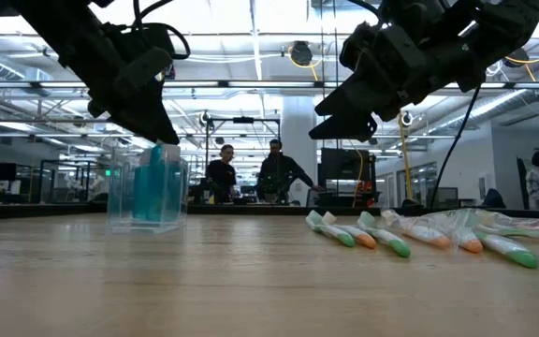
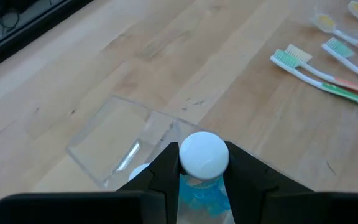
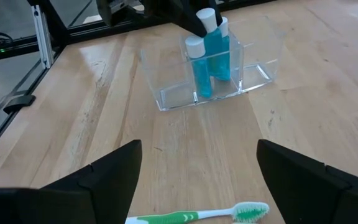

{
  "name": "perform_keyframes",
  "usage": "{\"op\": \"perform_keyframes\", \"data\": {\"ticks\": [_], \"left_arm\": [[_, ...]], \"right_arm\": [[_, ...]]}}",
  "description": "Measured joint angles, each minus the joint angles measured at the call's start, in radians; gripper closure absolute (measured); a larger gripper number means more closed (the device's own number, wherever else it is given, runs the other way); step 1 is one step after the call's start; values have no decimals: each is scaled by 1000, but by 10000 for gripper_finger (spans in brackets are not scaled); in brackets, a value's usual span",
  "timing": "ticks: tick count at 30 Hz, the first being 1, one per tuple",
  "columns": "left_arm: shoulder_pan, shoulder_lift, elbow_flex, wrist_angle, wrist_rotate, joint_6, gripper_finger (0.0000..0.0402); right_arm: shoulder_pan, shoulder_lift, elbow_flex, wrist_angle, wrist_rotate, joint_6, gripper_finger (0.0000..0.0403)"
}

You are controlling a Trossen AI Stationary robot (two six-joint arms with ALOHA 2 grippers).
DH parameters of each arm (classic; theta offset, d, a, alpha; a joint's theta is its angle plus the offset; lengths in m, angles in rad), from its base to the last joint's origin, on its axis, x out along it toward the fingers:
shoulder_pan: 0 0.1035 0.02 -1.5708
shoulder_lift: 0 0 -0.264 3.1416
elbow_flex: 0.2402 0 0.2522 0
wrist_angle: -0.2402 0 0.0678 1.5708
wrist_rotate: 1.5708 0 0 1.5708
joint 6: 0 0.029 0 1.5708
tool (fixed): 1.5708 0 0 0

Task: Pick & Place toothbrushing station
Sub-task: Put the blue mouthwash in the transparent organizer

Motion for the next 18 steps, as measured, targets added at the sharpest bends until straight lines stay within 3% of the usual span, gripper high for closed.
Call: {"op": "perform_keyframes", "data": {"ticks": [11, 18], "left_arm": [[0, 0, 0, -17, -12, -21, 302], [0, 0, 0, -24, -20, -15, 224]], "right_arm": [[0, 0, 0, 0, 0, 0, 93], [0, 0, 0, 0, 0, 0, 93]]}}
